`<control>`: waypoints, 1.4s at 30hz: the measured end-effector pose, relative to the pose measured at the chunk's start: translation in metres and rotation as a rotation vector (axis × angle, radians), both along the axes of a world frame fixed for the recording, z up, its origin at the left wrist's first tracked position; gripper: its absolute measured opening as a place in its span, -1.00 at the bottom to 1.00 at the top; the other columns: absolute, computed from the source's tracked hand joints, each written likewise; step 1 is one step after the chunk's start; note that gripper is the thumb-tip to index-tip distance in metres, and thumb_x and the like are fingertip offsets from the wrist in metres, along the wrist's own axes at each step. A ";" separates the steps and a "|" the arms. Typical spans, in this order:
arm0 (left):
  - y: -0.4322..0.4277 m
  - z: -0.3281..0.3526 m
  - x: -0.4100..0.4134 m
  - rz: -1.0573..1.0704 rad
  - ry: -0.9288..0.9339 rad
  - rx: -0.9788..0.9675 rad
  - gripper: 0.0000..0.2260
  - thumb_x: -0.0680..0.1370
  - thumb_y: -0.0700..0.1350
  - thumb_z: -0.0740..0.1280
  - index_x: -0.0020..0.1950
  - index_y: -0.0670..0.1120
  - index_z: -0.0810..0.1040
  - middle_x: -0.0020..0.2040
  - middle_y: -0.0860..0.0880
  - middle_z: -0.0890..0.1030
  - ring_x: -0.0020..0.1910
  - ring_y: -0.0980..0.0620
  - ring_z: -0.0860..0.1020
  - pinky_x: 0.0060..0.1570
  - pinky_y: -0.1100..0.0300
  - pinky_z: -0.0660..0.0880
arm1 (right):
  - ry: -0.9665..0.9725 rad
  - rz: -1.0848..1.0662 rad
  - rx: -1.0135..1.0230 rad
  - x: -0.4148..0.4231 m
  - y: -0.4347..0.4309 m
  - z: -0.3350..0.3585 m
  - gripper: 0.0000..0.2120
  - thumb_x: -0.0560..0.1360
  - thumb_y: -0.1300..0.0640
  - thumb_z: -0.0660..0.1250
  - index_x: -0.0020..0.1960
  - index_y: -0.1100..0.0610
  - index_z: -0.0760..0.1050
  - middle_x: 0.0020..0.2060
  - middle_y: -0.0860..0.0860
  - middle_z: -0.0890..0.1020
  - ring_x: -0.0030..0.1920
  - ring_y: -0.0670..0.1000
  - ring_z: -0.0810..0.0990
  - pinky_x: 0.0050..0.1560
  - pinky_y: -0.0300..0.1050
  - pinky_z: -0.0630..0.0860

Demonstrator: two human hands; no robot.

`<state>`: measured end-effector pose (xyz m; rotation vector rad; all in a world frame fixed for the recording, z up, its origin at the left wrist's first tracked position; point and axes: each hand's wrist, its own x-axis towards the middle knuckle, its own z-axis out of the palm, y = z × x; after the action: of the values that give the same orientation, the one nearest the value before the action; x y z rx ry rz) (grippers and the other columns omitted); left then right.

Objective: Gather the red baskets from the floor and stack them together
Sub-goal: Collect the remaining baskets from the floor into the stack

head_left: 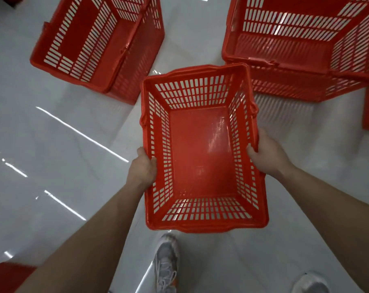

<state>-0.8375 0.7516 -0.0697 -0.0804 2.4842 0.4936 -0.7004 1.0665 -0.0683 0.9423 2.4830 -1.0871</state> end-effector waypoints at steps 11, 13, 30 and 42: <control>-0.016 0.117 0.037 0.041 0.071 0.180 -0.63 0.65 0.13 0.16 0.36 -0.06 0.32 0.12 -0.02 0.61 -0.12 0.05 0.61 -0.05 0.02 0.58 | 0.090 0.084 0.080 0.002 0.006 0.107 -0.64 0.55 0.10 0.32 0.35 0.04 0.43 0.06 0.01 0.67 0.05 0.12 0.66 0.01 -0.08 0.51; -0.030 0.147 0.048 0.069 0.076 0.210 -0.64 0.65 0.11 0.18 0.37 -0.05 0.32 0.13 -0.02 0.62 -0.09 0.03 0.63 -0.04 0.02 0.59 | 0.098 0.142 0.096 0.000 0.000 0.138 -0.63 0.55 0.09 0.32 0.34 0.01 0.42 0.06 0.02 0.68 0.04 0.12 0.66 0.02 -0.05 0.55; -0.275 0.342 0.284 0.649 0.421 0.262 -0.69 0.61 0.06 0.28 0.31 -0.01 0.45 0.10 0.00 0.65 -0.01 -0.01 0.65 0.03 -0.07 0.58 | 0.319 0.665 0.057 0.016 -0.241 0.332 -0.69 0.49 0.05 0.37 0.22 0.02 0.49 -0.04 -0.02 0.68 -0.07 0.08 0.66 -0.02 -0.01 0.57; -0.533 0.435 0.439 0.981 0.541 0.259 -0.88 0.61 0.02 0.29 0.14 0.12 0.47 -0.10 0.10 0.67 -0.21 0.12 0.67 -0.16 0.03 0.63 | 0.397 0.957 -0.036 0.065 -0.550 0.429 -0.76 0.52 0.01 0.38 0.16 -0.06 0.45 -0.18 -0.20 0.56 -0.30 -0.31 0.50 -0.33 -0.36 0.36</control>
<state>-0.3986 0.2189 0.3652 -1.2350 2.7152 1.3724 -0.6356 0.5161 0.3610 -0.5315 2.6480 -0.9880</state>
